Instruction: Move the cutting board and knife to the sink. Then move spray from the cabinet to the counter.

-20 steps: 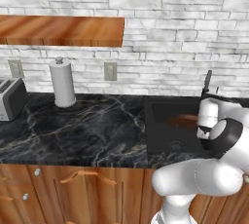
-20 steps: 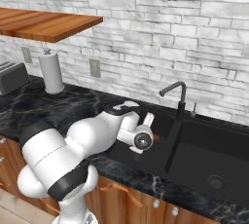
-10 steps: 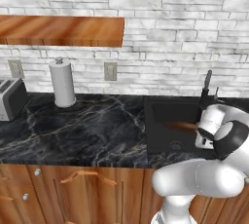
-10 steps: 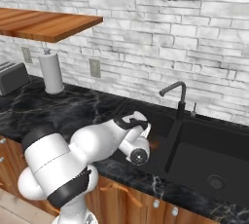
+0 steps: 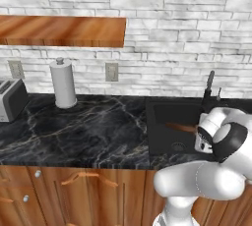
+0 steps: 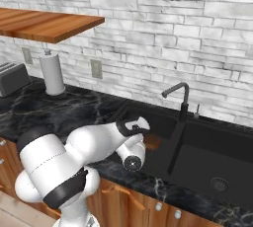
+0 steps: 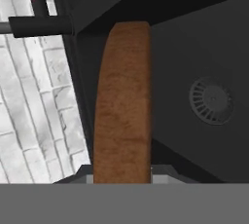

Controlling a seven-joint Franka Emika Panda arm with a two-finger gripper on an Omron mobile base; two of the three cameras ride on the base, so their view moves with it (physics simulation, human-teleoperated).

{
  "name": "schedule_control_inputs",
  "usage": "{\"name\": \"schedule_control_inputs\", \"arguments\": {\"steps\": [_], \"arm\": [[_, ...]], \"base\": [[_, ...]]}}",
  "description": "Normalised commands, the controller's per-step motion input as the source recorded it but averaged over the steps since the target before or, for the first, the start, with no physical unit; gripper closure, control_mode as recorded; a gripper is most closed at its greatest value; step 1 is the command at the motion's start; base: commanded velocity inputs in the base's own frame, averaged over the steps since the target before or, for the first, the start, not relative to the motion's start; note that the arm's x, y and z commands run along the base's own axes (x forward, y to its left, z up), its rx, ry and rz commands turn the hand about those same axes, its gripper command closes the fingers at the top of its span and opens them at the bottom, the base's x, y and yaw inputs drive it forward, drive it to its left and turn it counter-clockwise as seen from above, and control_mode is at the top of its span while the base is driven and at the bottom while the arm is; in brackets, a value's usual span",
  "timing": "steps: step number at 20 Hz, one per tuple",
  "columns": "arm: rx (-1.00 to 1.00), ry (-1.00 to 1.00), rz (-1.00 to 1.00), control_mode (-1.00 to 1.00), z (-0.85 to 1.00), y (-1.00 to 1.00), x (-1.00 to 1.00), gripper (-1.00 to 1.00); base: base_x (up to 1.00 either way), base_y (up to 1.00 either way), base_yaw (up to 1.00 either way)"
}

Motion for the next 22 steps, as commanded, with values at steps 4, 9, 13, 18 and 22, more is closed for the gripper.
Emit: {"name": "schedule_control_inputs", "arguments": {"steps": [4,9,13,18,22], "arm": [[-0.09,-0.02,0.0,-1.0,-0.05,0.31,0.04,1.0],[-0.08,0.0,0.0,-1.0,-0.04,0.23,0.12,1.0],[-0.07,0.03,-0.03,-1.0,0.0,0.07,0.21,1.0],[-0.03,0.08,-0.03,-1.0,0.0,0.06,0.23,1.0],[0.0,0.1,-0.01,-1.0,0.02,0.0,0.21,1.0]], "base": [[0.0,0.0,0.0],[0.0,0.0,0.0],[0.0,0.0,0.0],[0.0,0.0,0.0],[0.0,0.0,0.0]]}}
